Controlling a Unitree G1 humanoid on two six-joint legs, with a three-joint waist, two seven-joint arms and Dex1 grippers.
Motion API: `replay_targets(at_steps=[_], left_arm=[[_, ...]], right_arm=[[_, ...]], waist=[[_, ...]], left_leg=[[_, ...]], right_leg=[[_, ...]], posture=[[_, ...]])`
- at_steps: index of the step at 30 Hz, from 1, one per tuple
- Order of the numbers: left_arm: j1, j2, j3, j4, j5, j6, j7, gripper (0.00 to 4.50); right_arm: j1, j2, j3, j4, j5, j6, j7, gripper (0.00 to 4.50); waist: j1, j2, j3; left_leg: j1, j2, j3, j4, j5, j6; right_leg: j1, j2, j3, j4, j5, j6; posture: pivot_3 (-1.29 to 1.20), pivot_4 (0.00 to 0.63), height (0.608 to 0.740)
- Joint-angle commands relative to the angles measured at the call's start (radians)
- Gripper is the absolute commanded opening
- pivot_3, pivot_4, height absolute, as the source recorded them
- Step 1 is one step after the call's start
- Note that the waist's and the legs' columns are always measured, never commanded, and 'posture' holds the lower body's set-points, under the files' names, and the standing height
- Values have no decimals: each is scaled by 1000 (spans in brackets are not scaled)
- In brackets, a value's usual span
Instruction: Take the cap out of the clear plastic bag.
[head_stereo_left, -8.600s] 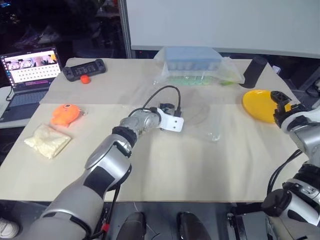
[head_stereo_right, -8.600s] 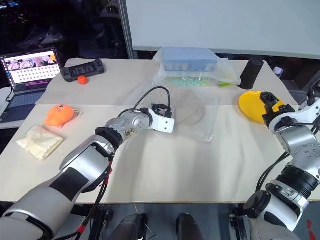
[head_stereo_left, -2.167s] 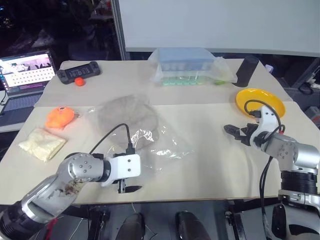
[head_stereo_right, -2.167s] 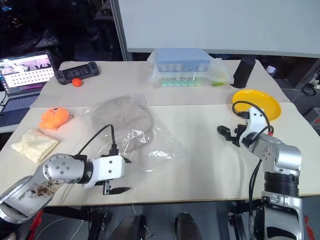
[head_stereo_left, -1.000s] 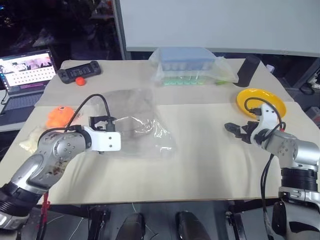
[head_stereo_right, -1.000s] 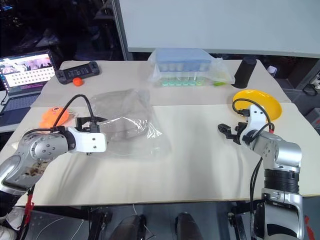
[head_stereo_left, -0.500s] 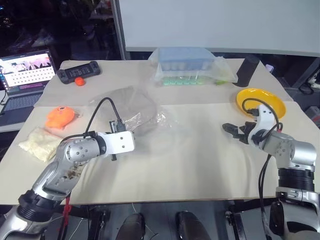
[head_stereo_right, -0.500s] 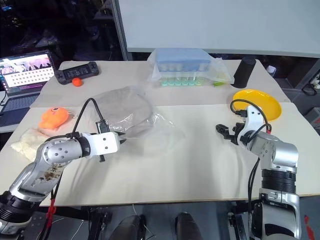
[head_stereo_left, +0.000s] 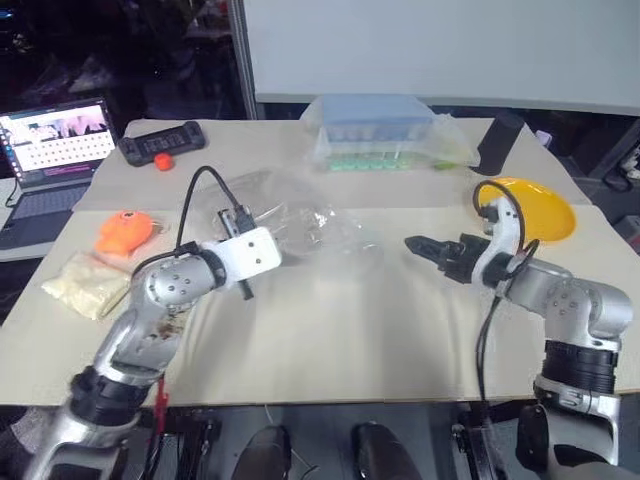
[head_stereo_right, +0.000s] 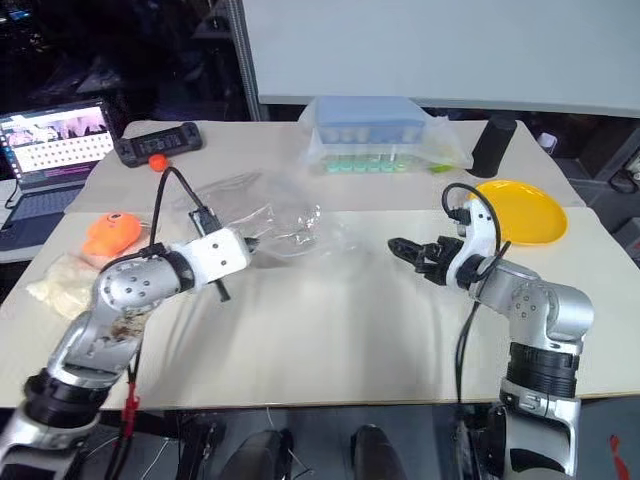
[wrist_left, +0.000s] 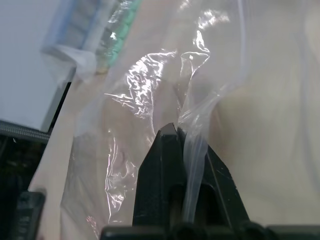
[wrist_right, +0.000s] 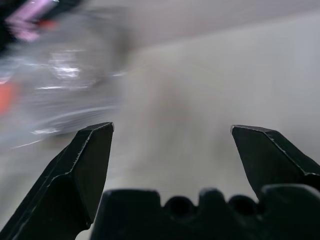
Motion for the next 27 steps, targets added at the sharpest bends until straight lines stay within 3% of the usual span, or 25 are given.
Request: replay_targets(at_steps=[1,10,18,25,27], left_arm=[[-70,-73,-2,14,-15,61,50,40],[-41,-55,-25,46,-43,30,8,40],[-32,145,6,120,-45,-145,-107,40],[-78,189,105,27,-389,141,-353,40],[-65,228,90,16,-430,134,-419,454]], right_arm=[[31,24,-45,-162,110,72,-35,4500],[55,75,-113,-221,206,100,-151,4500],[52,27,-132,-156,205,73,-186,4500],[71,-12,-94,-119,173,23,-168,4500],[75,-12,-78,-107,157,3,-169,4500]], waist=[[0,0,0],[-12,0,0],[-10,0,0],[-10,0,0],[-11,0,0]], left_leg=[[0,0,0,0,0,0],[2,0,0,0,0,0],[1,0,1,0,0,0],[0,0,1,-1,0,0],[0,0,1,-1,0,0]], right_leg=[[0,0,0,0,0,0],[-1,1,1,2,0,0],[-1,0,1,1,0,0],[-1,0,1,-1,0,0],[-1,1,1,-1,0,0]], posture=[[0,150,740],[0,150,740],[0,150,740],[0,150,740],[0,150,740]])
